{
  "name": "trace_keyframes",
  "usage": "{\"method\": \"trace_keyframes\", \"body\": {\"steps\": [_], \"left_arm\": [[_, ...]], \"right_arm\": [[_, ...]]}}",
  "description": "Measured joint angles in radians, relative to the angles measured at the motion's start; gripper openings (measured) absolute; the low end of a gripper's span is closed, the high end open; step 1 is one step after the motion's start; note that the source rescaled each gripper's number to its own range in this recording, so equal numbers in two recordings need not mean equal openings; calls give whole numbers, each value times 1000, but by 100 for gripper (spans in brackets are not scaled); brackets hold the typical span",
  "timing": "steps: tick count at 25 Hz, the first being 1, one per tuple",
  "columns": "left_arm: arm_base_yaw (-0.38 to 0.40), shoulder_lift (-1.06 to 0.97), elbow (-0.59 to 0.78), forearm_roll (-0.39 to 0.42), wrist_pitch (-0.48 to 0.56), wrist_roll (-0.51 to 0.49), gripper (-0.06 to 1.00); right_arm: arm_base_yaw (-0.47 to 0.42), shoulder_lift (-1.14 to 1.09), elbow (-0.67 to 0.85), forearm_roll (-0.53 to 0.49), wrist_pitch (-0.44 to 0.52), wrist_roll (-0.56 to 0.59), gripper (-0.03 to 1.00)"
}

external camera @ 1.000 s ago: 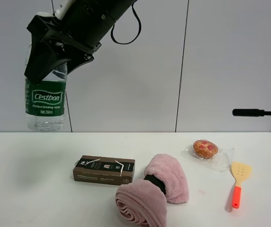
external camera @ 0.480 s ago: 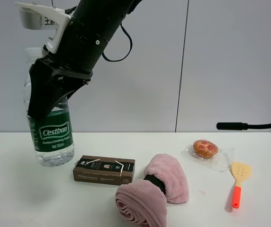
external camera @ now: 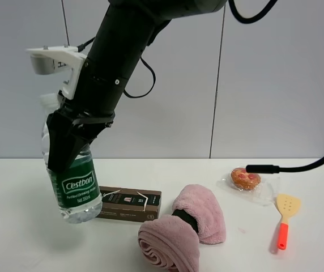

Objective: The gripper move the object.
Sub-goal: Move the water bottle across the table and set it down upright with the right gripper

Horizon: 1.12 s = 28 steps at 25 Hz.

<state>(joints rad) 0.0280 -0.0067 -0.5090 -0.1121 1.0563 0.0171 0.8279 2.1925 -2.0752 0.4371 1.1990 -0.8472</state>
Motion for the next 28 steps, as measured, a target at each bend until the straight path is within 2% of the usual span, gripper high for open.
{"method": "trace_keyframes", "body": {"steps": [4, 12, 20, 28], "left_arm": [[0, 0, 0, 0, 0, 0, 100], [0, 0, 0, 0, 0, 0, 100], [0, 0, 0, 0, 0, 0, 100], [0, 0, 0, 0, 0, 0, 100]], "right_arm": [[0, 28, 0, -1, 4, -14, 0], [18, 91, 0, 0, -27, -137, 0], [20, 127, 0, 18, -138, -142, 0], [20, 171, 0, 34, -152, -146, 0]]}}
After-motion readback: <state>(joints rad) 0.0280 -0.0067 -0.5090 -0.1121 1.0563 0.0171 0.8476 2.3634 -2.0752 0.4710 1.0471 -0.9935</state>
